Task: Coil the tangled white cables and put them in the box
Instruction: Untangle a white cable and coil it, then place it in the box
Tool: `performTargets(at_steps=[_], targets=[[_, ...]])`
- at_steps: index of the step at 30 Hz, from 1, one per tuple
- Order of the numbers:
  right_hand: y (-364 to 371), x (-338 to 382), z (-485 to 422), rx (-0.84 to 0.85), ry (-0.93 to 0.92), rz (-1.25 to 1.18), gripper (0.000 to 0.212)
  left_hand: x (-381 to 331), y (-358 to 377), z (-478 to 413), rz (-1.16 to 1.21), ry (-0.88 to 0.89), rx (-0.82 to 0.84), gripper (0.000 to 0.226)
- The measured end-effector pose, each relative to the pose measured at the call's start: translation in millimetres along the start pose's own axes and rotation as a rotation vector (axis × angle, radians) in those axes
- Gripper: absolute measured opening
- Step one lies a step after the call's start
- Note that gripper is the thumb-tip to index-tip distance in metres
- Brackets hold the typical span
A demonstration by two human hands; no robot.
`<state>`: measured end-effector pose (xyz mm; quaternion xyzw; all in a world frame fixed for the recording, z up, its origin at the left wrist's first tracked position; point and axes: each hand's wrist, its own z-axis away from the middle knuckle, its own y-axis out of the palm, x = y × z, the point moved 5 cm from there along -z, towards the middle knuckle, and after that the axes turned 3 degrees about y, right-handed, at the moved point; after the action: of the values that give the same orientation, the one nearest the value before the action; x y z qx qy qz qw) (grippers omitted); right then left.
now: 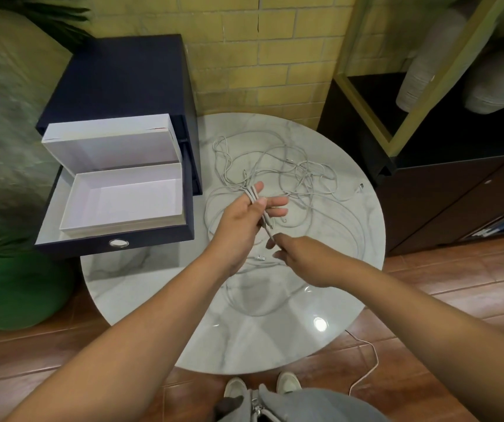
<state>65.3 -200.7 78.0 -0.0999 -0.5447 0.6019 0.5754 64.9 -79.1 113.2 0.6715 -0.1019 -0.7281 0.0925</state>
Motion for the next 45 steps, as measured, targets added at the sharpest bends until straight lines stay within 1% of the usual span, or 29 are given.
performTargets(at_steps=[3,4,7,10,11,13,15,17,19,20,21,23,25,27,29,31,32,34,39,42,45], targets=[[6.4,9.2,7.0,0.074,-0.042,0.135,0.032,-3.3,-7.2,-2.3,-0.263,0.113,-0.021,0.029],[6.6,12.4,9.0,0.072,-0.06,0.189,0.032,-3.0,-8.6,-2.2,-0.342,0.141,-0.013,0.03],[-5.1,23.2,15.6,-0.016,-0.124,0.259,0.029,3.7,-14.2,-1.2,-0.601,0.162,0.037,0.045],[-26.0,23.6,16.1,-0.122,-0.156,0.287,0.029,13.0,-15.2,1.9,-0.915,0.125,0.157,0.042],[-33.6,23.0,16.7,-0.15,-0.163,0.287,0.027,15.9,-13.9,3.6,-0.948,0.09,0.208,0.04],[-45.8,20.7,17.6,-0.204,-0.19,0.282,0.023,19.3,-9.2,7.5,-0.813,-0.006,0.294,0.037],[-53.4,15.7,17.9,-0.246,-0.208,0.258,0.021,19.2,-7.6,7.7,-0.657,-0.093,0.318,0.032],[-58.5,8.5,16.8,-0.275,-0.205,0.187,0.019,17.7,-9.3,7.0,-0.605,-0.15,0.32,0.028],[-64.7,2.0,16.4,-0.306,-0.176,0.089,0.017,15.5,-9.4,8.8,-0.589,-0.173,0.349,0.028],[-67.8,-0.2,17.1,-0.31,-0.157,0.024,0.02,14.7,-8.4,10.3,-0.572,-0.181,0.368,0.024],[-69.1,-1.3,17.8,-0.288,-0.141,-0.046,0.029,14.0,-7.4,11.5,-0.544,-0.195,0.384,0.019],[-66.7,0.5,18.9,-0.167,-0.146,-0.187,0.05,11.8,-4.3,13.2,-0.475,-0.225,0.407,0.016],[-60.3,3.3,20.1,-0.014,-0.169,-0.337,0.058,8.6,-1.5,14.0,-0.44,-0.232,0.428,0.018],[-56.2,2.5,21.1,0.078,-0.147,-0.465,0.056,6.2,0.1,14.9,-0.441,-0.226,0.44,0.021],[-54.8,1.1,22.0,0.097,-0.116,-0.53,0.049,4.9,-0.6,14.6,-0.44,-0.209,0.412,0.021],[-54.0,1.5,21.6,0.086,-0.101,-0.576,0.044,4.8,-5.6,12.0,-0.436,-0.188,0.332,0.016],[-53.8,2.3,21.2,0.079,-0.097,-0.605,0.042,5.0,-8.5,10.5,-0.459,-0.162,0.298,0.013],[-54.2,3.3,19.7,0.061,-0.087,-0.655,0.036,3.8,-12.0,8.2,-0.58,-0.08,0.265,0.013],[-54.7,0.8,17.3,0.028,-0.03,-0.687,0.019,-2.5,-8.3,12.2,-0.864,0.12,0.265,0.004],[-55.2,2.3,16.7,0.006,-0.015,-0.687,0.016,-3.0,-4.1,15.3,-0.998,0.207,0.254,0.003],[-55.6,5.9,16.9,-0.002,-0.007,-0.704,0.017,-2.5,-2.0,15.6,-1.094,0.268,0.222,0.009]])
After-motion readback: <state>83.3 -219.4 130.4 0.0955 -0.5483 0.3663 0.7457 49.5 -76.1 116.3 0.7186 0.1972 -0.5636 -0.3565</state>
